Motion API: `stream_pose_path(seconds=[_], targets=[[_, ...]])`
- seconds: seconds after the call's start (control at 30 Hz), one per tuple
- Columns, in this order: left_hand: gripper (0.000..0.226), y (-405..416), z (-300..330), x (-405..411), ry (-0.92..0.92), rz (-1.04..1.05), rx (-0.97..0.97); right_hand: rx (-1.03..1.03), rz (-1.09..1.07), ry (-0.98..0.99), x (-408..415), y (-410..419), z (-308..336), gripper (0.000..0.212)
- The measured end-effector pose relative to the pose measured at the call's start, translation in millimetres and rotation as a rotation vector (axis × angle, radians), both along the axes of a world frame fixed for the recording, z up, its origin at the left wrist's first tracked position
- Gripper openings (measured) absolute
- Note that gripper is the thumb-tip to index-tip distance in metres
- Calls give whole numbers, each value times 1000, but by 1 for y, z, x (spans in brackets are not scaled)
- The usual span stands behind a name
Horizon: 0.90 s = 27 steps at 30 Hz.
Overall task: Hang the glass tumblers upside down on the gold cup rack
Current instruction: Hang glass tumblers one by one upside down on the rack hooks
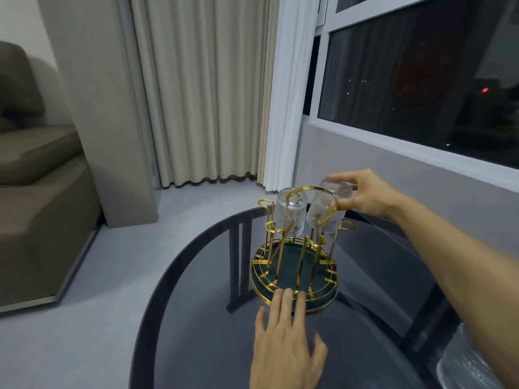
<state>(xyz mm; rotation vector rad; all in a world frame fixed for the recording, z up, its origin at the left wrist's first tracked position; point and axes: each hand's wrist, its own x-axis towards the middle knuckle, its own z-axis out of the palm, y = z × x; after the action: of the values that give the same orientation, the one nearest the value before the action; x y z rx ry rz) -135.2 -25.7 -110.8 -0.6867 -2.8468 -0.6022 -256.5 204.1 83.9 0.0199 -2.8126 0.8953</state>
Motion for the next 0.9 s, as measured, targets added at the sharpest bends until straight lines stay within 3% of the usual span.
stream_pose_path(seconds=[0.4, 0.5, 0.7, 0.9], targets=[[77, 0, -11, -2, 26, 9, 13, -2, 134, -187, -9, -7, -11, 73], [76, 0, -10, 0, 22, 17, 25, -61, 64, -125, 8, 5, -8, 73], [75, 0, -3, 5, 31, 6, -38, -217, -151, 115, 71, 11, -18, 44], [76, 15, 20, 26, -10, -28, -13, -149, -193, 224, 160, -28, -29, 39]])
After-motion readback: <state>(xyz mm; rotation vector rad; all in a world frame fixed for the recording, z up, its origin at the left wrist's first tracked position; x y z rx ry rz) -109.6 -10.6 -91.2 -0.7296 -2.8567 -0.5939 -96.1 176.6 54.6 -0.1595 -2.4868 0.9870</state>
